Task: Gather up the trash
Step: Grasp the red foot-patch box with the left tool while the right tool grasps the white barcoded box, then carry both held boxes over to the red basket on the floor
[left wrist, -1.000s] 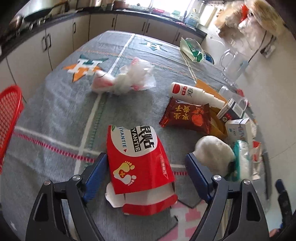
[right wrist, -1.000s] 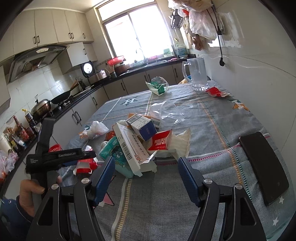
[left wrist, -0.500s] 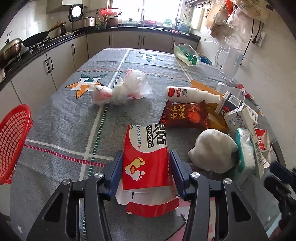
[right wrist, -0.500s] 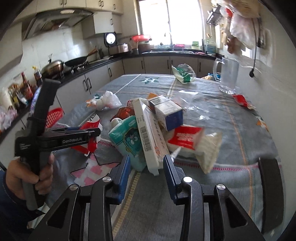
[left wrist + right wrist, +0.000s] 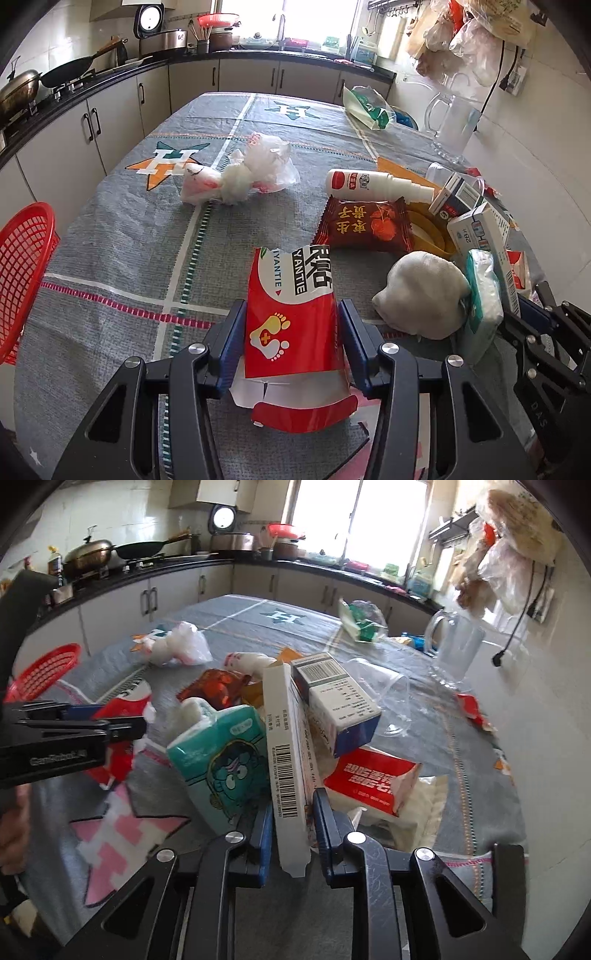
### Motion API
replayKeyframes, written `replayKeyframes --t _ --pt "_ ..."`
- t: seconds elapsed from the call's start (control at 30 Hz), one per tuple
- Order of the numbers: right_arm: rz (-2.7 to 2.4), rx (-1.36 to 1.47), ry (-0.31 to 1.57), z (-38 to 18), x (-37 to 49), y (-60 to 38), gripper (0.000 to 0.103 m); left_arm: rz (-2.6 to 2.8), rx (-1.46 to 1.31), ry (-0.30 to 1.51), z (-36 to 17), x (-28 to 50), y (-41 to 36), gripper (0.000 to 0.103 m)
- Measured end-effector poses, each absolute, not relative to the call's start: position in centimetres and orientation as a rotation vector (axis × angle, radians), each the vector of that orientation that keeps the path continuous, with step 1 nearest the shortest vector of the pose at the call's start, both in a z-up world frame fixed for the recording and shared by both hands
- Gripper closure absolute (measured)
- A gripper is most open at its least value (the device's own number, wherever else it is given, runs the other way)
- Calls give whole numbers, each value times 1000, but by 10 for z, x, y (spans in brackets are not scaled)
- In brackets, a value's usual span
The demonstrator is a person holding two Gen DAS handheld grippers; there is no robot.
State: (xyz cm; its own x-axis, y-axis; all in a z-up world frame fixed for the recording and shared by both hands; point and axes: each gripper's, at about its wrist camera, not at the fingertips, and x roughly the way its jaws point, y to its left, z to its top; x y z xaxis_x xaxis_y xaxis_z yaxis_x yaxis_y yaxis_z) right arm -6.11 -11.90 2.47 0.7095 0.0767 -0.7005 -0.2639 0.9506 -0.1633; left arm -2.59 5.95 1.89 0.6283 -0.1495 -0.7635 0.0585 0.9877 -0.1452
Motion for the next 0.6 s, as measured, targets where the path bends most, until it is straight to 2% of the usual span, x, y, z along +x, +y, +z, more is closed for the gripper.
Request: replayKeyframes --t 0.07,0.6 --pt "176 -241 741 29 -64 -123 88 -133 -123 871 22 -28 61 55" --pt "314 79 659 70 -89 -149 89 -142 -167 788 58 -48 73 55"
